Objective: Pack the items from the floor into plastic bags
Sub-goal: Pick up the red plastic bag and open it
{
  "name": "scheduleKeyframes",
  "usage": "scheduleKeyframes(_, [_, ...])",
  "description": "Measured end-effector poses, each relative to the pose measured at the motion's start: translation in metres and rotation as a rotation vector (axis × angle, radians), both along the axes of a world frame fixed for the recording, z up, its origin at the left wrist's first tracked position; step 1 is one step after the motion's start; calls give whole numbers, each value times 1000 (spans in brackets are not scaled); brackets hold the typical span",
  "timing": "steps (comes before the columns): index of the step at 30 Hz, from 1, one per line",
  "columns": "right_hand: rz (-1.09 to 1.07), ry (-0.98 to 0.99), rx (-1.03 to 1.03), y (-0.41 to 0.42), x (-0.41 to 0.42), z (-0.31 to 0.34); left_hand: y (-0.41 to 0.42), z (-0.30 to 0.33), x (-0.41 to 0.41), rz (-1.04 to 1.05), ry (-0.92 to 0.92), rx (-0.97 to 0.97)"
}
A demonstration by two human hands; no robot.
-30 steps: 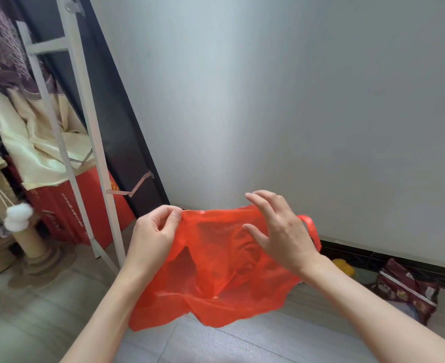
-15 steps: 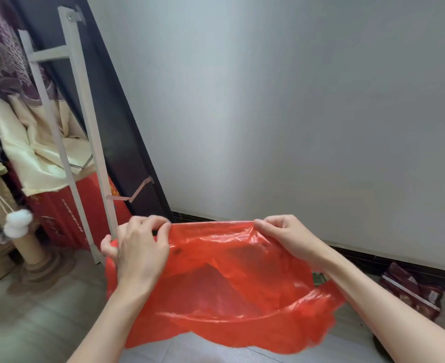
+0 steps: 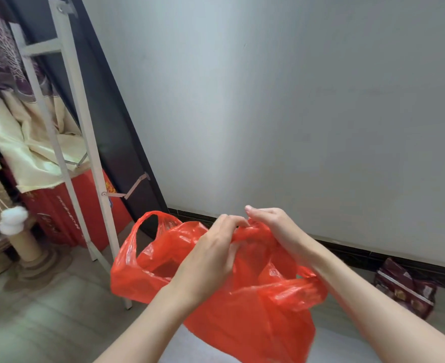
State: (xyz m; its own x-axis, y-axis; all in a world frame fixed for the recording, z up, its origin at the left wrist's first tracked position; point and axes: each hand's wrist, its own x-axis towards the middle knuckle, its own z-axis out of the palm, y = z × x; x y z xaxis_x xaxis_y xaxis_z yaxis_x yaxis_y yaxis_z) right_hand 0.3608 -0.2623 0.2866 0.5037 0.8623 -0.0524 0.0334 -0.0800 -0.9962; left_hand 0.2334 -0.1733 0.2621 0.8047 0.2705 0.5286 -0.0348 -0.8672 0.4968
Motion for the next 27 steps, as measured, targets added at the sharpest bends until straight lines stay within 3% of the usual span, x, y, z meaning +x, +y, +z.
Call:
scheduleKeyframes(2, [-48, -254, -47, -1, 4, -3, 5, -2, 0, 88, -11, 25])
scheduleKeyframes(6, [-132, -1008, -262, 4, 5, -22, 14, -2, -2, 368, 1, 22])
scheduleKeyframes(9, [-331, -1407, -110, 9, -5, -27, 19, -1, -3, 502, -64, -54])
scheduleKeyframes(12, [-493, -1547, 43, 17, -11, -26, 21, 5, -5, 535, -166, -114])
scheduleKeyframes(18, [-506, -1516, -90, 16, -7, -28, 11, 22, -16, 363, -204, -337])
scheduleKeyframes(24, [-40, -773, -18, -7, 19, -8, 40, 22, -30, 472, -176, -431])
scheduleKeyframes(27, [39, -694, -93, -10, 27, -8, 53, 19, -35, 530, -151, -491])
